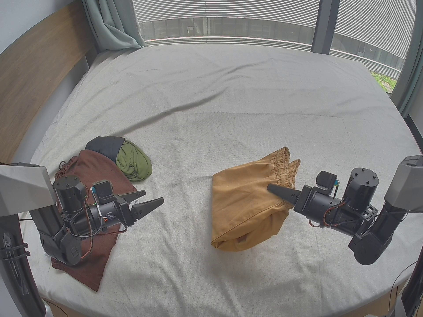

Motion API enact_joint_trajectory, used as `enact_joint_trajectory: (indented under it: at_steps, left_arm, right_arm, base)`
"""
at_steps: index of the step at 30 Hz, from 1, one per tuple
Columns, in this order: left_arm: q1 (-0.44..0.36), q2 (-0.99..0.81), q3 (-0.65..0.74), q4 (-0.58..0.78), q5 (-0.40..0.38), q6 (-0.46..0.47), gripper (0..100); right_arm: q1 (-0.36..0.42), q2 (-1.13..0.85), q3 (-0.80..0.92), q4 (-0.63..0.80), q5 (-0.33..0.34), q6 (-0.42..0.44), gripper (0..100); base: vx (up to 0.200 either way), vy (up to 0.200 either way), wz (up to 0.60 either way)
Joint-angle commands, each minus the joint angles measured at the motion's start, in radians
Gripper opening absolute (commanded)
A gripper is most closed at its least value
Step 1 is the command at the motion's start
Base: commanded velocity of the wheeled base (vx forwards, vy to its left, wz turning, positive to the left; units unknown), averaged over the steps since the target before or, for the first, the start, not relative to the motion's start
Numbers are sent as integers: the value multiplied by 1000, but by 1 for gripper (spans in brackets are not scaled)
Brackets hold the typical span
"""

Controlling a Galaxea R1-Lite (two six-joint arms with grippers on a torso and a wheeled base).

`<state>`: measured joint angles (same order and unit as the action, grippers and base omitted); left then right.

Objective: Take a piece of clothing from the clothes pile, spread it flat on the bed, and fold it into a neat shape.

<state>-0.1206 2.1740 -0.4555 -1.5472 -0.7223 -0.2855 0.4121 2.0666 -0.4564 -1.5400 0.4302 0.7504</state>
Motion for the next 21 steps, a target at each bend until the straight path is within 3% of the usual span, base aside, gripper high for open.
enact_joint_trajectory:
  at_steps: [1,13,21]
  left_arm:
    - [-1,-8,0,-1,0,-1,100]
    - [1,-8,0,-1,0,-1,100]
    - [-1,-10,-2,-1,0,-1,100]
  right_arm:
    - [1,-16,-36,0,1,-2,0]
    - [-3,12,-179,11,30,4,0]
    - [-9,63,-277,9,93,15,0]
  base:
    - [0,0,0]
    - [0,0,0]
    - [0,0,0]
